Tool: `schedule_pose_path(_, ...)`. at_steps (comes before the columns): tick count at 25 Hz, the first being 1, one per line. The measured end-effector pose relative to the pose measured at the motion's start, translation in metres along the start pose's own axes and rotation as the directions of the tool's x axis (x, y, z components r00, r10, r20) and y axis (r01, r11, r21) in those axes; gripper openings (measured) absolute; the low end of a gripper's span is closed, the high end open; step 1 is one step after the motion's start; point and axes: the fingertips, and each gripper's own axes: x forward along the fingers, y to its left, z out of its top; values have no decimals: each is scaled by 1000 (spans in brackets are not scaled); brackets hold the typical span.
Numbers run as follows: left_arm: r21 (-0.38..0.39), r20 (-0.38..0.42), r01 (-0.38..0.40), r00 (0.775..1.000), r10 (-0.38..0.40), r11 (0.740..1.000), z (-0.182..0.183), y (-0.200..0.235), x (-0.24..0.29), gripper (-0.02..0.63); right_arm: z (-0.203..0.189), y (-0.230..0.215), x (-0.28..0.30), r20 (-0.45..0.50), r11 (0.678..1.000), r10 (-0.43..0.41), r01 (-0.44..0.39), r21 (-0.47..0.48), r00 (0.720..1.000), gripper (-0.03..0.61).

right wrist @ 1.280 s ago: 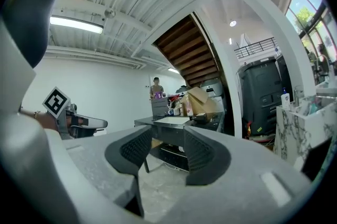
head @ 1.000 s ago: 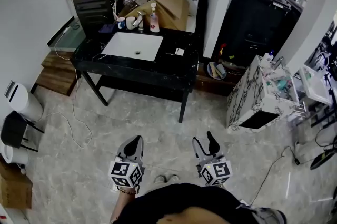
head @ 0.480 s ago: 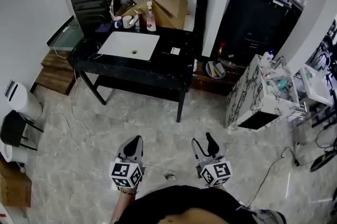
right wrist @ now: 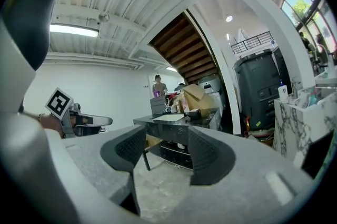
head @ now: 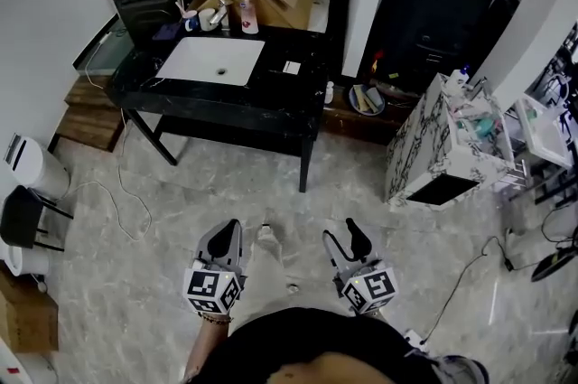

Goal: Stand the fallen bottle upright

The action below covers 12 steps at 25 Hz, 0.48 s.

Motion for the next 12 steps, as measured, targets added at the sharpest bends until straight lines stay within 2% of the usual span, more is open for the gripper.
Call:
schedule_pose_path(5, 6, -13, 23, 1000, -23, 1000, 2, 8, 27, 2, 1, -15, 20, 1, 999, -23, 23, -45, 1000, 242)
schedule_pose_path(8, 0, -16, 44, 999, -44, 999, 9, 17, 53, 2, 3, -28, 40, -5, 999, -32, 32, -26, 999, 242)
schedule_pose_path(12, 1, -5, 54, 999, -54, 999, 22, 35, 95, 2, 12, -45, 73, -24, 998, -38, 36, -54, 999, 242)
